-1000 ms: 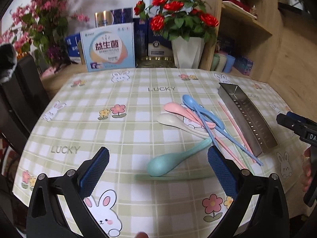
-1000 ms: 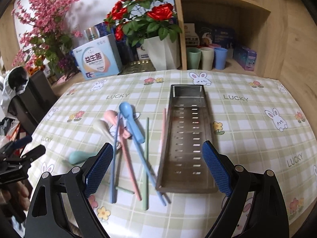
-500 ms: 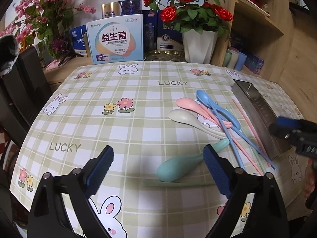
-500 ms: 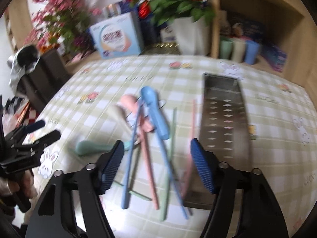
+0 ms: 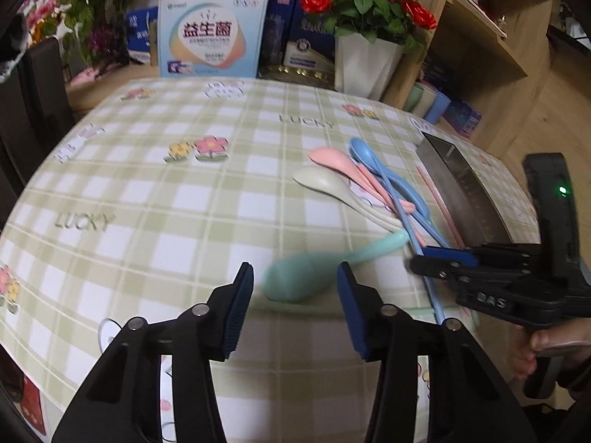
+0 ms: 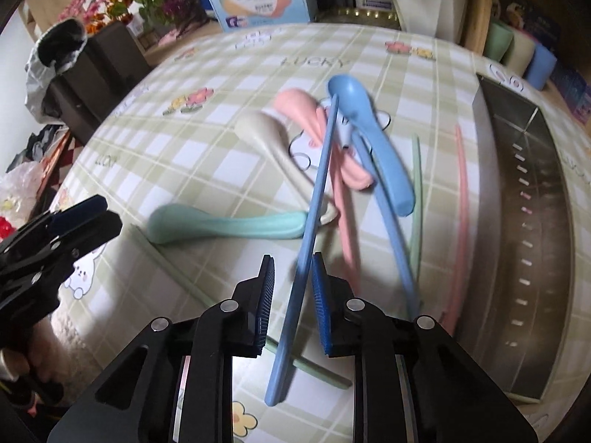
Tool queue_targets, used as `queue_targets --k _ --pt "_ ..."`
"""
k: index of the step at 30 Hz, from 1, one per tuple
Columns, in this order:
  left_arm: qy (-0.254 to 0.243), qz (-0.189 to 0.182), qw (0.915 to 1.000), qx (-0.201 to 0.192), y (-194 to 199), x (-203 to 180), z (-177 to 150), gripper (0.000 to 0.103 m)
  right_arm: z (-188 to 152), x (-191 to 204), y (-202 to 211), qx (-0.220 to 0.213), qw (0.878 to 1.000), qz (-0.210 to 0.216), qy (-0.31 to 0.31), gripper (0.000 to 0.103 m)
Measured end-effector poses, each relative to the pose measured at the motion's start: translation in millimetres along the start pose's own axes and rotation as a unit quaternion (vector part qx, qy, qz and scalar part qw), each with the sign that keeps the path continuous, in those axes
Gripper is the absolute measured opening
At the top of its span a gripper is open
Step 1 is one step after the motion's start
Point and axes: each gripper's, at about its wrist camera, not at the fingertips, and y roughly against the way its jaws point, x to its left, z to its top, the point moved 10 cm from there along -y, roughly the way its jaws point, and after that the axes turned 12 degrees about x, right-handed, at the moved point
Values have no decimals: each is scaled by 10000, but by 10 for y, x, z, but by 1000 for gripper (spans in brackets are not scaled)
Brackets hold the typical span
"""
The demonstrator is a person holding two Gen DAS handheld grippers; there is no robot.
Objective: Organize utensils
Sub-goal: 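Grasp the blue chopstick with the right tool while the left tool approaches the green chopstick, then close the left tool on the green chopstick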
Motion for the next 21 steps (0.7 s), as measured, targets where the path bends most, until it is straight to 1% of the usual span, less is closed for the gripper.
queue_targets --k 1,3,4,6,10,13,16,18,21 --pt "-5 -24 10000 44 -17 -10 -25 43 0 -17 -10 4 10000 3 -46 11" --pt "18 -92 9999 131 -42 -25 -62 38 -3 -51 -2 -45 9998 93 -180 8" --pt "45 -148 9997 177 -57 -35 -79 37 -2 -62 11 -84 9996 155 -218 7" --pt "92 -238 9994 250 -73 -51 -104 35 -11 -80 58 -187 9992 234 -257 7" --pt "210 -405 9976 523 -153 -91 -192 30 -45 -107 161 -396 9982 328 -316 7" --pt "100 -389 9970 660 -181 -161 -257 28 -72 -154 221 -512 9972 364 -409 7" --pt "104 -553 9948 845 -206 -239 -320 27 -109 -190 262 -601 9966 363 -424 7" --pt "189 -682 9925 1001 -246 -268 -355 27 -126 -196 282 -656 9961 391 -435 7" --pt "447 -786 9880 1249 -327 -254 -377 27 -146 -196 315 -742 9954 435 -432 7"
